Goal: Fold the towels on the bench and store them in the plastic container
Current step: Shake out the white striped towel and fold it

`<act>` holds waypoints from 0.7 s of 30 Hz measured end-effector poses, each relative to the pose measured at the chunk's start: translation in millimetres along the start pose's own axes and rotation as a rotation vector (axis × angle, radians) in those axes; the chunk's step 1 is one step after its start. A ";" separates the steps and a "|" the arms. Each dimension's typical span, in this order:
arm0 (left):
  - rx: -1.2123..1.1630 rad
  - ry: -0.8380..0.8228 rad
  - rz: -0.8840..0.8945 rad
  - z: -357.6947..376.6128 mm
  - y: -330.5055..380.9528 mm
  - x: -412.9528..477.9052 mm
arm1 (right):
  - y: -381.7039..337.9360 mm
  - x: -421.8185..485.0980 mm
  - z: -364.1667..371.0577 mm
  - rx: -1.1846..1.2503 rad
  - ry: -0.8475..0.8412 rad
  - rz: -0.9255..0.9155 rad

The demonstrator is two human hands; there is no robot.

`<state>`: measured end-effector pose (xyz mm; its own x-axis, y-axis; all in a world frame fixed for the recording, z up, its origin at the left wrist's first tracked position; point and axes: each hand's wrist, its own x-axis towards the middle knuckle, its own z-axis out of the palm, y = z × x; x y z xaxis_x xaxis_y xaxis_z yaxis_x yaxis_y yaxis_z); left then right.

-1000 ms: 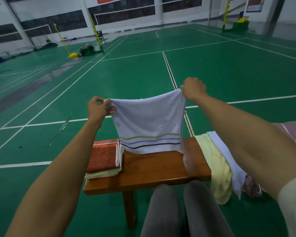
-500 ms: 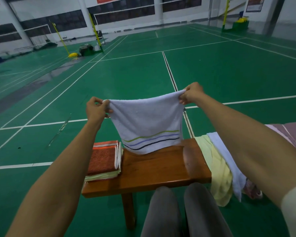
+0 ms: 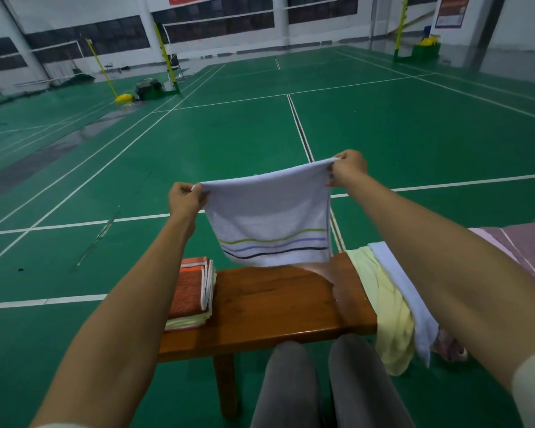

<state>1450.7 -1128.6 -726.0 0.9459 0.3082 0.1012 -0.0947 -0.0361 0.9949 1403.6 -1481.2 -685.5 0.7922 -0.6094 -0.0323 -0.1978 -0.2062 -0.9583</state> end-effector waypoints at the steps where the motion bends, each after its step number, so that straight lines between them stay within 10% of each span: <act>1: -0.001 -0.009 0.004 1.7 -1.6 1.1 | 2.4 -0.1 -3.6 0.016 -0.001 -0.009; 21: 0.424 -0.684 -0.282 -52.7 -47.9 -93.3 | 124.0 -100.6 -72.6 -0.299 0.004 -0.159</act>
<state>1350.6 -1105.5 -782.8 0.9088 -0.2784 -0.3108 0.1674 -0.4390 0.8827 1257.4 -1501.1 -780.4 0.8246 -0.5544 0.1126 -0.2327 -0.5137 -0.8258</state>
